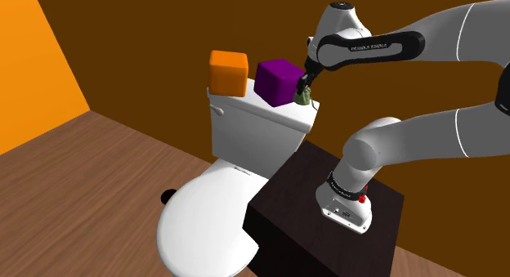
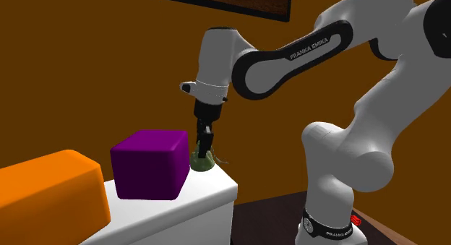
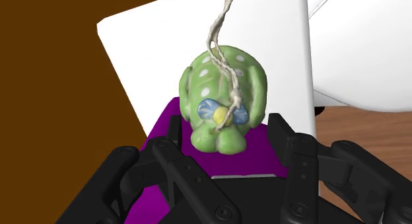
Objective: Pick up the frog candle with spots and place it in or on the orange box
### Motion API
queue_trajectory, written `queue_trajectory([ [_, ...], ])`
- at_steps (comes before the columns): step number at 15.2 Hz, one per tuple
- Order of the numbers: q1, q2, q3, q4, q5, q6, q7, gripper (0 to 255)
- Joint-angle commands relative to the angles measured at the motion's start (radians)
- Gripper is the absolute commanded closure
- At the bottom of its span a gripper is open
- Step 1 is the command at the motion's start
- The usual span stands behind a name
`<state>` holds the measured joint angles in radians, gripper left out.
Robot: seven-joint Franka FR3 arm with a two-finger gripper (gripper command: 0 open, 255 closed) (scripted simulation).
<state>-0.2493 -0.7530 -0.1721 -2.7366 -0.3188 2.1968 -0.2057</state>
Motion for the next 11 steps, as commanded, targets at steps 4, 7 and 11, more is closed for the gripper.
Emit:
queue_trajectory([
  [4, 0.007, -0.020, 0.007, 0.056, 0.015, -0.075, -0.013, 255],
  [7, 0.010, -0.027, 0.012, 0.092, 0.023, -0.117, -0.021, 255],
  [11, 0.015, -0.032, 0.018, 0.142, 0.034, -0.172, -0.030, 255],
])
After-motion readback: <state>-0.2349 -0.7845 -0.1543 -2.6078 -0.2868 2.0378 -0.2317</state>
